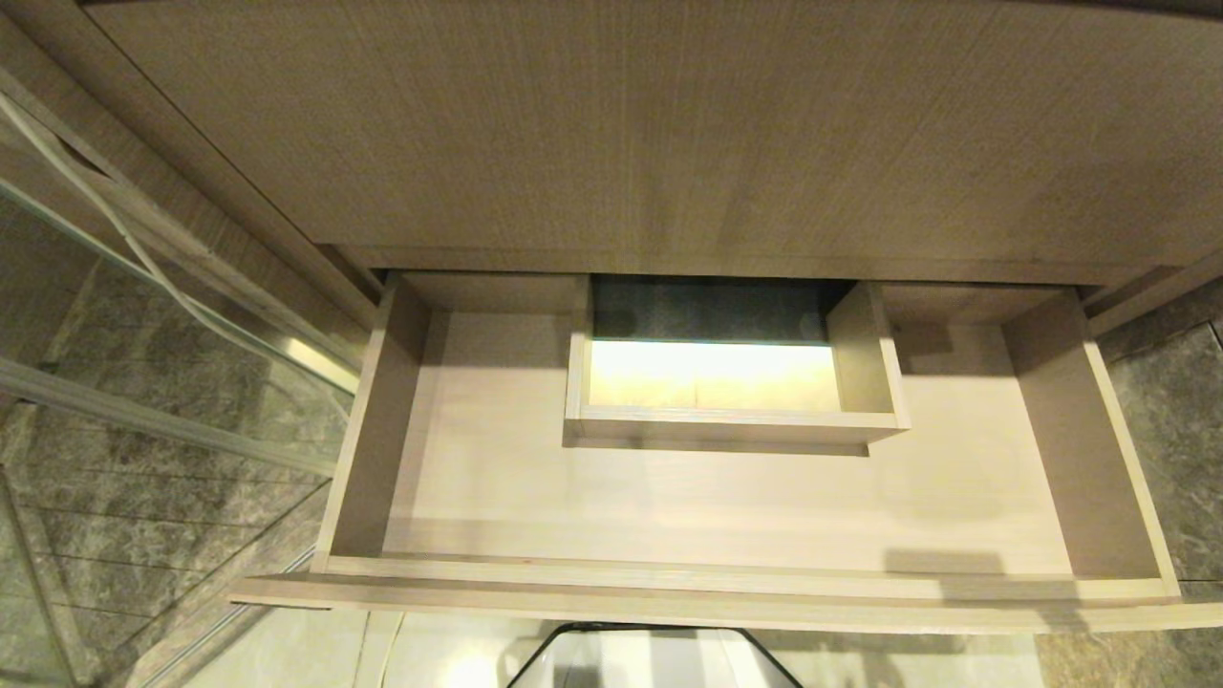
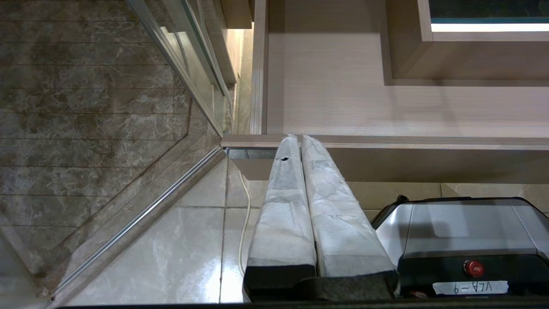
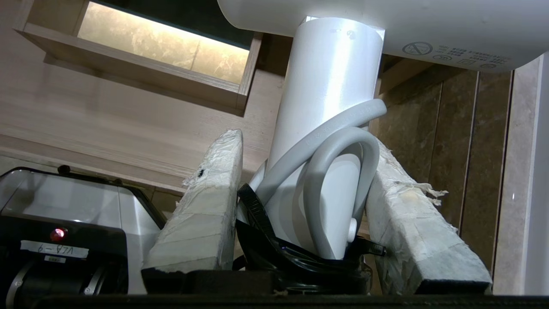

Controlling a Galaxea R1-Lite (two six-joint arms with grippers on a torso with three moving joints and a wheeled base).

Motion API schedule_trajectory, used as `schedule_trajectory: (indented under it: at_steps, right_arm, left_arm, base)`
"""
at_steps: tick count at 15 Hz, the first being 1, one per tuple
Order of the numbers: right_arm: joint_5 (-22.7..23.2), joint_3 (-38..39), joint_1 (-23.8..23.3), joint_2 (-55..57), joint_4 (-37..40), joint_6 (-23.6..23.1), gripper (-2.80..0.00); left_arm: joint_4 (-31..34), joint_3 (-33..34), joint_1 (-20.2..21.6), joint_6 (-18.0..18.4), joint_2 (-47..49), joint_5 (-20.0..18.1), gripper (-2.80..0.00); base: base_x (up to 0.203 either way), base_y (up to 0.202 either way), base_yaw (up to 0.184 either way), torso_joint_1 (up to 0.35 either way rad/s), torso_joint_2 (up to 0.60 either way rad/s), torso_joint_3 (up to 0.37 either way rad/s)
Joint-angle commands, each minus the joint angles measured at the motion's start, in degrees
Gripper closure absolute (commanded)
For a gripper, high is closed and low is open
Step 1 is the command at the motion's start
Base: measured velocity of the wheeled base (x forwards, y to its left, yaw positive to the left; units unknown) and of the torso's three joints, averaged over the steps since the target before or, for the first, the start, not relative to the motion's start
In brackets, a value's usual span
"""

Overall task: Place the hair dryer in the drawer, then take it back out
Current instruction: Place it on the countertop

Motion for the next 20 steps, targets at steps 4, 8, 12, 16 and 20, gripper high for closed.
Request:
schedule_trajectory:
  at_steps: [4,8,12,16,20]
  right_arm:
    - [0.3,-0.3,-1.0,-0.1,0.0,-1.1,0.00]
    - [0.3,-0.3,-1.0,-0.8,0.4,-1.2,0.00]
    - [0.2,-0.3,-1.0,-1.1,-0.1,-1.2,0.00]
    - [0.2,-0.4,-1.0,-1.3,-0.2,-1.2,0.00]
    - [0.2,-0.6,-1.0,-1.4,-0.2,-1.2,0.00]
  left_arm:
    - [0.0,0.1,0.0,0.0,0.0,0.0,0.00]
    - [0.0,0.1,0.0,0.0,0.0,0.0,0.00]
    - [0.0,0.1,0.0,0.0,0.0,0.0,0.00]
    - [0.0,0.1,0.0,0.0,0.0,0.0,0.00]
    - [0.0,0.1,0.0,0.0,0.0,0.0,0.00]
  base:
    - [0.000,0.000,0.000,0.000,0.00,0.000]
    - [0.000,0.000,0.000,0.000,0.00,0.000]
    - [0.000,0.000,0.000,0.000,0.00,0.000]
    - [0.000,0.000,0.000,0.218,-0.38,-0.135]
    - [0.000,0.000,0.000,0.123,-0.49,-0.195]
